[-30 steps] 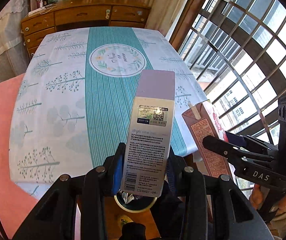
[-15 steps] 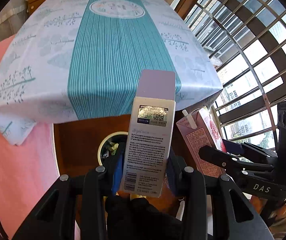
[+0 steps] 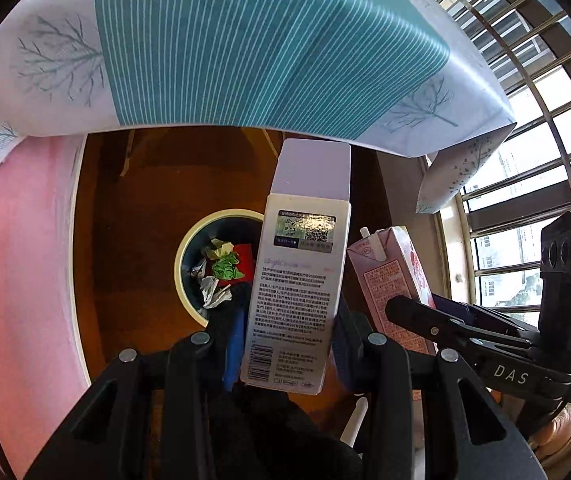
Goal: Collect trash
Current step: 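Carry the carton and white box over the bin and open both tools, then raise both tools from the bin back toward the cleared table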
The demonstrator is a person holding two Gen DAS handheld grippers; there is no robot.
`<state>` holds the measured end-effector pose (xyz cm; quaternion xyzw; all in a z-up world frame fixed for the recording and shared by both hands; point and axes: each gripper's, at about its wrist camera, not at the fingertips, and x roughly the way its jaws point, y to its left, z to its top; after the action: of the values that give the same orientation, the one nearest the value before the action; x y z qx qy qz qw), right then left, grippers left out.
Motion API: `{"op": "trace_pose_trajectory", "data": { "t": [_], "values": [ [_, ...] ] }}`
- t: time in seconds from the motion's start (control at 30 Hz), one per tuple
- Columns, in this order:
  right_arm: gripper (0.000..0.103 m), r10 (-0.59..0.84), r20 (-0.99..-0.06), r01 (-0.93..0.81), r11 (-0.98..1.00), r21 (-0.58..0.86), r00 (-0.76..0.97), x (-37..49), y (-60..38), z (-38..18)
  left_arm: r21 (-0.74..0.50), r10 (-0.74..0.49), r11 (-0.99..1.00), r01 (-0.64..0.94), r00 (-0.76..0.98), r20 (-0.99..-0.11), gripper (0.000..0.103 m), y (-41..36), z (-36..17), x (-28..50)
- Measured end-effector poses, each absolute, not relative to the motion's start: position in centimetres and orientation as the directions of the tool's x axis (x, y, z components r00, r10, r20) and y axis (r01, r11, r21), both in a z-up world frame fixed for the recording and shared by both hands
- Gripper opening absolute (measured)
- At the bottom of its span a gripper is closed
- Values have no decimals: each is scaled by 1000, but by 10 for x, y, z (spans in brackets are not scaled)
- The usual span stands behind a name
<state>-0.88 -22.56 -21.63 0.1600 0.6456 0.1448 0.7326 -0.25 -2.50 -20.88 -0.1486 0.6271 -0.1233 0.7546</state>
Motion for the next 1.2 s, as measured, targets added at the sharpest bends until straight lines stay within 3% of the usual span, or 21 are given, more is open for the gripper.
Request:
{"op": "trace_pose_trajectory", "data": {
  "t": [0.37,0.4,0.43,0.5,0.83,1.2],
  "values": [
    [59,467,-873,49,878,477,139,12,-216,-325,-424,-425,905,41,158,-891,39,-18,-328,18],
    [59,479,-868,60,870,489,135,15,-215,-338,-440,-442,897,49,152,-884,51,-16,-339,20],
    [62,487,-864,74,864,498,129,17,-216,-348,-453,-456,890,49,137,-879,78,-14,-349,21],
    [72,504,-857,94,853,514,110,21,-213,-370,-469,-471,882,45,114,-875,103,-8,-371,25],
    [79,477,-871,42,874,485,118,18,-201,-413,-407,-402,913,1,154,-902,102,22,-431,32],
    [81,461,-878,45,882,469,127,13,-201,-410,-398,-394,917,21,205,-896,102,23,-418,30]
  ]
}}
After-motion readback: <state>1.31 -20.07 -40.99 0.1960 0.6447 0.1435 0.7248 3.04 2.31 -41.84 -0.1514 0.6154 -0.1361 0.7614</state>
